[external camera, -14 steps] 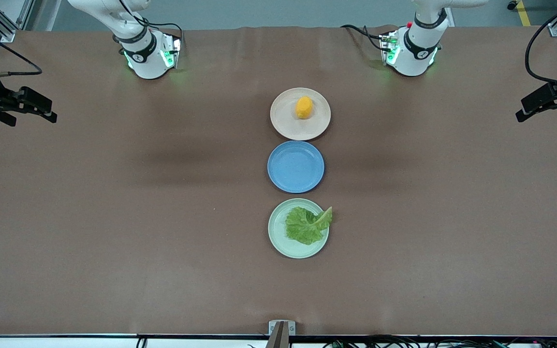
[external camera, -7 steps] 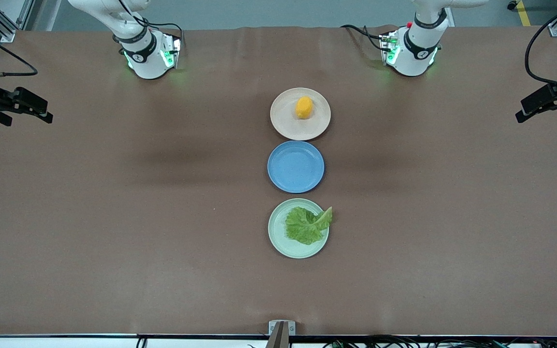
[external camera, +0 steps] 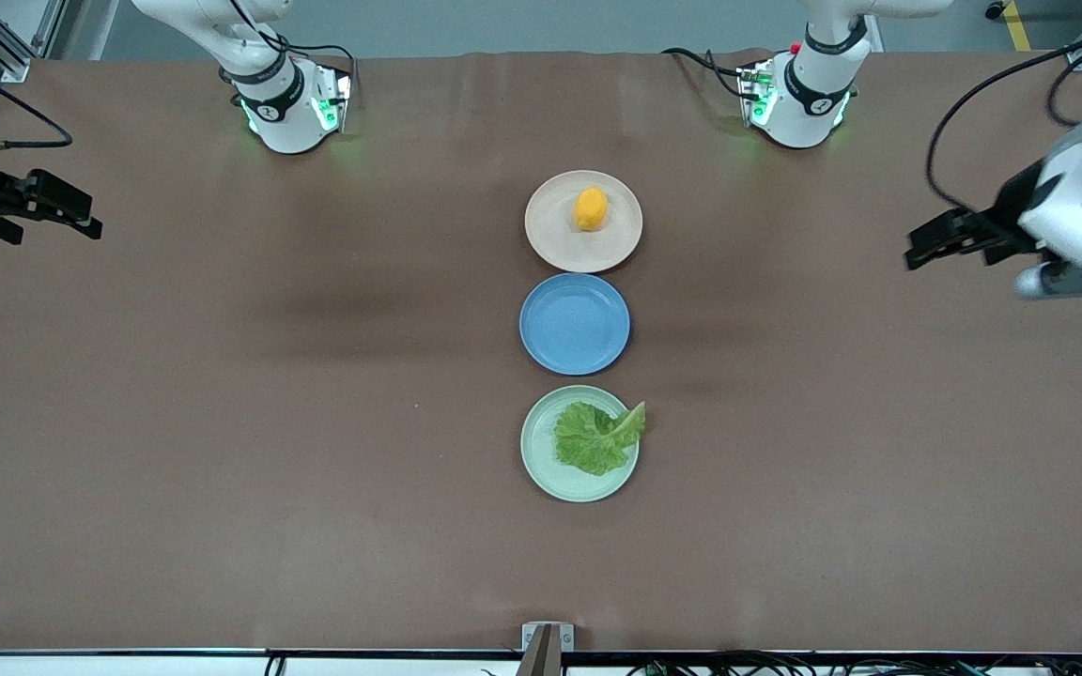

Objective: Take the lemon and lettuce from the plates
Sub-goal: 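Reach the left gripper down onto the lettuce on the green plate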

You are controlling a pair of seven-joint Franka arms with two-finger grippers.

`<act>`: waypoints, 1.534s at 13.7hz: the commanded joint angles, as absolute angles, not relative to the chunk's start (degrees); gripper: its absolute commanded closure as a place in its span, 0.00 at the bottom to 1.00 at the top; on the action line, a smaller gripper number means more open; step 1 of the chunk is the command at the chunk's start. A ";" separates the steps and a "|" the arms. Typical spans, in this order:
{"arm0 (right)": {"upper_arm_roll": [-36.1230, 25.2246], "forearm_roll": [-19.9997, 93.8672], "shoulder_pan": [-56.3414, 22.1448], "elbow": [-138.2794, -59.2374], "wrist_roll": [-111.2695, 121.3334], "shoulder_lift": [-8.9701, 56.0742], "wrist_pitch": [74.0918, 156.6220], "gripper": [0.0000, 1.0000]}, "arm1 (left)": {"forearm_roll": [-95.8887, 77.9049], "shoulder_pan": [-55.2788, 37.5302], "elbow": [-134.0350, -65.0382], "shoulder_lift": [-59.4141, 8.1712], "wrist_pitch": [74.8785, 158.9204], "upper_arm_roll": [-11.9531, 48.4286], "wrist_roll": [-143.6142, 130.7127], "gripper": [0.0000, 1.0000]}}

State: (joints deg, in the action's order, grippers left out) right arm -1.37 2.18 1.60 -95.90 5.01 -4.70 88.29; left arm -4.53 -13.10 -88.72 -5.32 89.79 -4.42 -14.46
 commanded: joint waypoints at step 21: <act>-0.18 8.61 -13.49 -95.44 -23.76 5.55 89.47 0.00 | -8.96 -36.21 -75.50 -48.42 138.60 -4.31 -95.70 0.00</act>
State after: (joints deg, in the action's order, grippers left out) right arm 0.08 7.78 -7.16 -91.43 -14.94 9.56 88.76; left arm -7.66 -35.46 -77.60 -45.82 137.54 -3.88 -93.25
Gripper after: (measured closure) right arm 0.000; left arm 0.000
